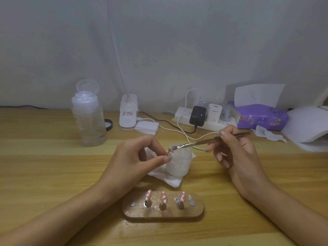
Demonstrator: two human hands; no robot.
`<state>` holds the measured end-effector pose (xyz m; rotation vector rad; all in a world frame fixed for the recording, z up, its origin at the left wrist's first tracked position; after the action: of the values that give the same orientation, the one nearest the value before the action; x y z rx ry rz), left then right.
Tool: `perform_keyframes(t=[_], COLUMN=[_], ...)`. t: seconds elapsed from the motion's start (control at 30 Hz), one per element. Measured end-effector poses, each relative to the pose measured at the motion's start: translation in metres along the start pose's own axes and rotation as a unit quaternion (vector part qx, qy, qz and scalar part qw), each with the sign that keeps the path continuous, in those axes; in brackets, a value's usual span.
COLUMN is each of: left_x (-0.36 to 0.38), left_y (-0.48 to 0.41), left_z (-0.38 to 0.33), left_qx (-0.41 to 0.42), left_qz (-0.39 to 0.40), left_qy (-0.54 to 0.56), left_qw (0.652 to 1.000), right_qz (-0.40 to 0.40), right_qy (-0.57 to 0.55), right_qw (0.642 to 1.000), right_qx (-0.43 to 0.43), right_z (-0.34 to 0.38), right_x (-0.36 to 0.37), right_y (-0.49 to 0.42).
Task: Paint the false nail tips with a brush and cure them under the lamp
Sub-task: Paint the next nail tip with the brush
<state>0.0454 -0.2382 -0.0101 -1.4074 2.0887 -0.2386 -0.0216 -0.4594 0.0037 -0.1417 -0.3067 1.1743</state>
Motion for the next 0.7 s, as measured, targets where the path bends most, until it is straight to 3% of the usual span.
perform_keyframes(t=[0.1,0.27,0.4,0.57,0.7], left_x=[0.0,0.0006,0.0004,0.0009,0.0006], left_y=[-0.0001,-0.0007,0.0002,0.0011,0.0011], left_z=[0.0002,-0.0004,0.0001,0.0006,0.0011], left_qx=[-0.003,-0.001,-0.001,0.001,0.003], left_qz=[0.001,0.003,0.003,0.003,0.0], left_qy=[0.003,0.005,0.006,0.004,0.004], left_qw=[1.0,1.0,1.0,1.0,1.0], right_qz=[0.026,-0.021,0.016,-0.024,0.027], right_qy=[0.003,0.008,0.01,0.003,-0.001], right_qw=[1.0,1.0,1.0,1.0,1.0], right_qx=[-0.002,0.014,0.004,0.015,0.001], right_z=[0.0012,-0.0023,0.0005,-0.0021,0.0], right_x=[0.0035,-0.0023,0.003,-0.0027,0.0038], right_y=[0.0018,-0.0009,0.0019,0.0008,0.0029])
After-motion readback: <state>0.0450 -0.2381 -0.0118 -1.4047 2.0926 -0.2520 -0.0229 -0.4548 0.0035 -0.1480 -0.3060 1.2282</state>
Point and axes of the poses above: each hand's wrist, its own y-axis away from the middle knuckle, its own x-axis out of the palm, z = x × y, the point moved 3 cm from there along -y, towards the middle knuckle, and after that the axes turned 4 degrees about -z, right-handed, at the moved point
